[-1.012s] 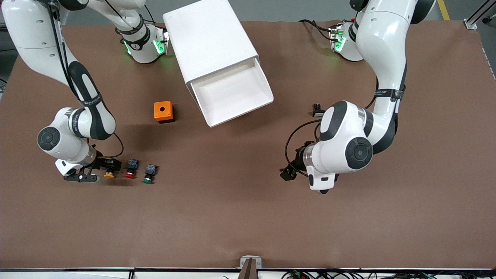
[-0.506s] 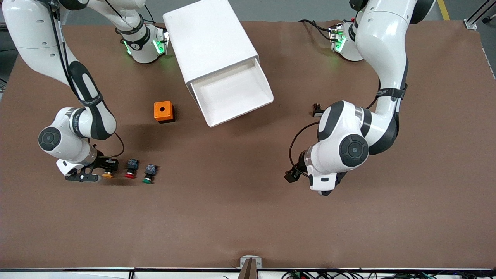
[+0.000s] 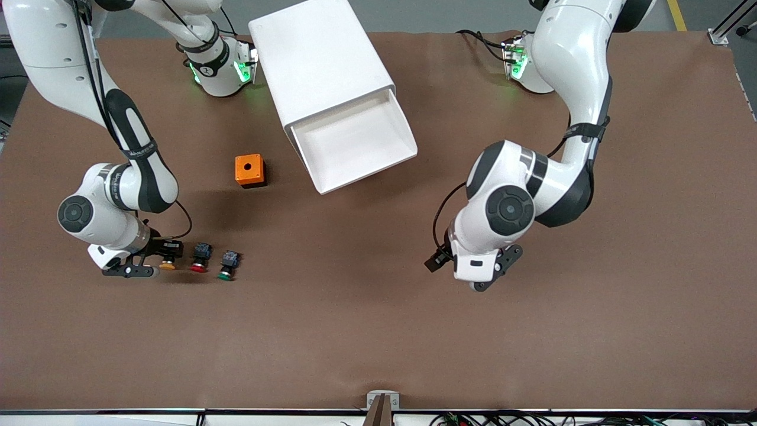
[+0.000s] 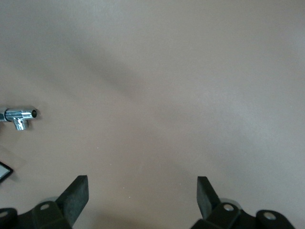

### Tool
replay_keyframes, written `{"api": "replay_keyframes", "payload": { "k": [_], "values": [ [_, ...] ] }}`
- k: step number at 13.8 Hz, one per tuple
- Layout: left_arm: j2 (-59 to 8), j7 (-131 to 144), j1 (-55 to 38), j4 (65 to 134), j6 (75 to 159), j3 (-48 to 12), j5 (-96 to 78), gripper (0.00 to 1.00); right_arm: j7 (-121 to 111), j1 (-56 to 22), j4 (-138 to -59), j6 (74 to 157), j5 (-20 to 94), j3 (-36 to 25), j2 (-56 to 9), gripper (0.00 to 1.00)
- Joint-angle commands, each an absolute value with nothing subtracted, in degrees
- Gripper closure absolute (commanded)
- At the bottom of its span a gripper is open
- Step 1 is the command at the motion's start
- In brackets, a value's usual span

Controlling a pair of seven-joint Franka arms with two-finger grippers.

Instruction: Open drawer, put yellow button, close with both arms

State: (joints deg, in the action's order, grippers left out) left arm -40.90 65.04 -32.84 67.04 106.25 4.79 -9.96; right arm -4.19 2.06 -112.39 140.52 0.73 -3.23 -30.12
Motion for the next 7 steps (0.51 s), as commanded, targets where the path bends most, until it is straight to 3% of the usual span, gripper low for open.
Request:
{"api": "replay_keyframes", "payload": {
  "k": [1, 7],
  "values": [
    [-38.59, 64.86, -35.41, 68.29, 106.0, 5.36, -7.3, 0.0, -2.99, 1.32, -109.79, 132.57, 1.05, -3.08, -26.99, 1.0],
    [-38.15, 64.86, -37.08, 68.47, 100.99, 4.22, -7.65, 0.0, 12.44, -6.22, -108.28, 120.0, 1.05, -2.99, -19.18, 1.0]
  ]
}}
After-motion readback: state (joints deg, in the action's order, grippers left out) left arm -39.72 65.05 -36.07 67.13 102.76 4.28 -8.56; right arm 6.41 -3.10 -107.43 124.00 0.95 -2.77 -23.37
